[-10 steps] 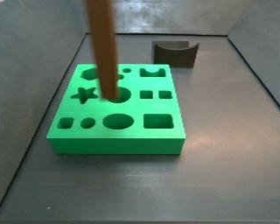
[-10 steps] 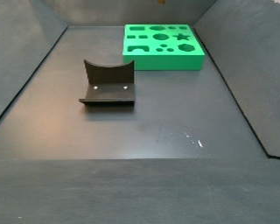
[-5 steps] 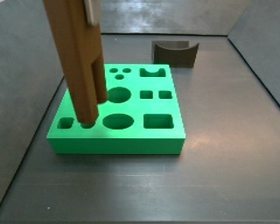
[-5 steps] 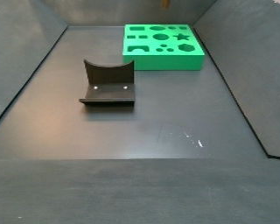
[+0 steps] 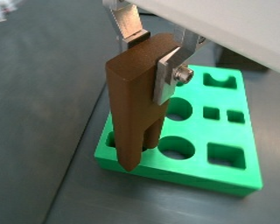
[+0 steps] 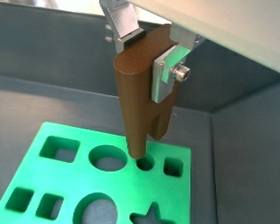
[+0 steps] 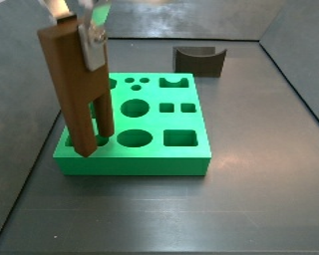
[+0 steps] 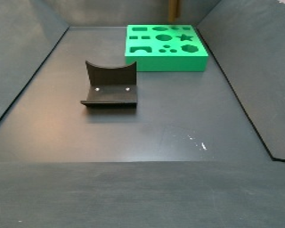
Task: Insert the square-circle object.
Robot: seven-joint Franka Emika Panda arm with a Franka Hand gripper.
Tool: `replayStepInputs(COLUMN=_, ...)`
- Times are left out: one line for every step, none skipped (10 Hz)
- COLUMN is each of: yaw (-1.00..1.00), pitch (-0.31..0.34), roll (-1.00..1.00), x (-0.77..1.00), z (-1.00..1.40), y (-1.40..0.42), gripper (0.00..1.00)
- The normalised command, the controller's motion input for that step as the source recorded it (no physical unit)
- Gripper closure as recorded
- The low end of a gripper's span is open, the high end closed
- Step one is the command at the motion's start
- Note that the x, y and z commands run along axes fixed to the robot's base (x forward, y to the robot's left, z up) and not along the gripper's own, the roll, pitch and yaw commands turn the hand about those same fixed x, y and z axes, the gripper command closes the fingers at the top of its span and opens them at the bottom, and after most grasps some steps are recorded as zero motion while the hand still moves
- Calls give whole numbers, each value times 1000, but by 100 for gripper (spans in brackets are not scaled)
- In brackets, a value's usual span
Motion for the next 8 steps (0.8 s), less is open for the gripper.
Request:
replayStepInputs(yaw=-1000, pitch=13, roll=26, x=-60, z=-260, y=0, gripper=100)
replayStepInputs(yaw=-931, pitch=57, roll=56, x=0, z=-140, y=43, gripper=100)
replayStepInputs(yaw=-909, pitch=50, roll=66, x=0, z=-60, y=57, gripper=100)
replayStepInputs(yaw=-874, pitch=69, roll=63, x=0, z=-94, y=94, gripper=100)
replayStepInputs(yaw=-957, pitch=73, roll=40, x=0, z=-149, y=9, gripper=100)
replayStepInputs(yaw=-1000, pitch=63, roll=29, x=-43, z=-149, y=0, gripper=100)
replayStepInputs(yaw=-1000, pitch=64, roll=30, x=-43, z=-149, y=0, gripper=100)
replayStepInputs(yaw=-1000, pitch=61, roll=27, x=-40, z=-146, y=0, gripper=100)
